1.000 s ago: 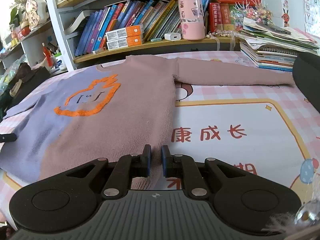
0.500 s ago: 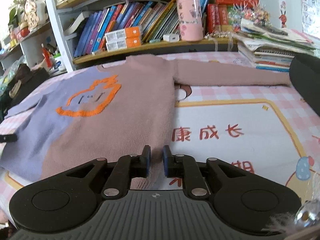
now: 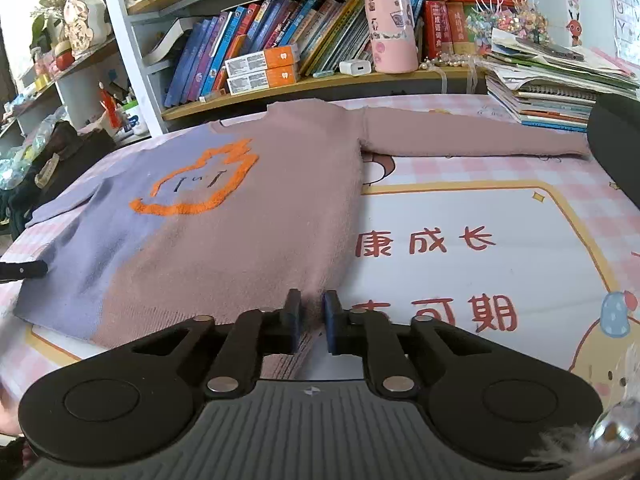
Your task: Fold clothes
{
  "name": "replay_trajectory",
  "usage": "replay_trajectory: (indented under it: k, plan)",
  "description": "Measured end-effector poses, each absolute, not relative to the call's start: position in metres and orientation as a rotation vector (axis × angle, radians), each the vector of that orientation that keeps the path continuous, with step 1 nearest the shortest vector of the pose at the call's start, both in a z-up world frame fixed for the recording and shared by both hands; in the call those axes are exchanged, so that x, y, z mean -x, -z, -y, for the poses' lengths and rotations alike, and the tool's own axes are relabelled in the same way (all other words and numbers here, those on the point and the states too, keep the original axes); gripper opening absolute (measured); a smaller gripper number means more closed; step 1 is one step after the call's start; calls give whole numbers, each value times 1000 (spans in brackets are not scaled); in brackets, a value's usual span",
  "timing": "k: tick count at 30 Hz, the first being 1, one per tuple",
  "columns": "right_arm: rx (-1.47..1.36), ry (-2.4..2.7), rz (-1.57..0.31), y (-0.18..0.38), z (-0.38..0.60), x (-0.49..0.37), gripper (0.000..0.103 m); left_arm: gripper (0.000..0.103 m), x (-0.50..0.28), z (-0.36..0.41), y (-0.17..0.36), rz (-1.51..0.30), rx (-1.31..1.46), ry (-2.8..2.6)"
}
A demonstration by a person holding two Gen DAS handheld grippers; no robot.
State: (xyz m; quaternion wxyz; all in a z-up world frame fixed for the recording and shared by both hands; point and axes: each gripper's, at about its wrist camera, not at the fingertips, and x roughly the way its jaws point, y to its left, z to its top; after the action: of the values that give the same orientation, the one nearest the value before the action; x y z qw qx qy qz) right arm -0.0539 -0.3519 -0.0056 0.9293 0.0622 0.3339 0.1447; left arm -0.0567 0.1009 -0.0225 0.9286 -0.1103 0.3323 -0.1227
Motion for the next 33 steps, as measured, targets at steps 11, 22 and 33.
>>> replay_trajectory:
  k: [11,22,33]
  plan:
    - [-51,-272,-656,7,343,58,8,8,57,-109,23,-679,245,258]
    - [-15,-264,-646,9,336,58,9,8,58,-114,25,-670,270,257]
    - [-5,-263,-643,9,333,61,9,8,58,-114,24,-675,274,256]
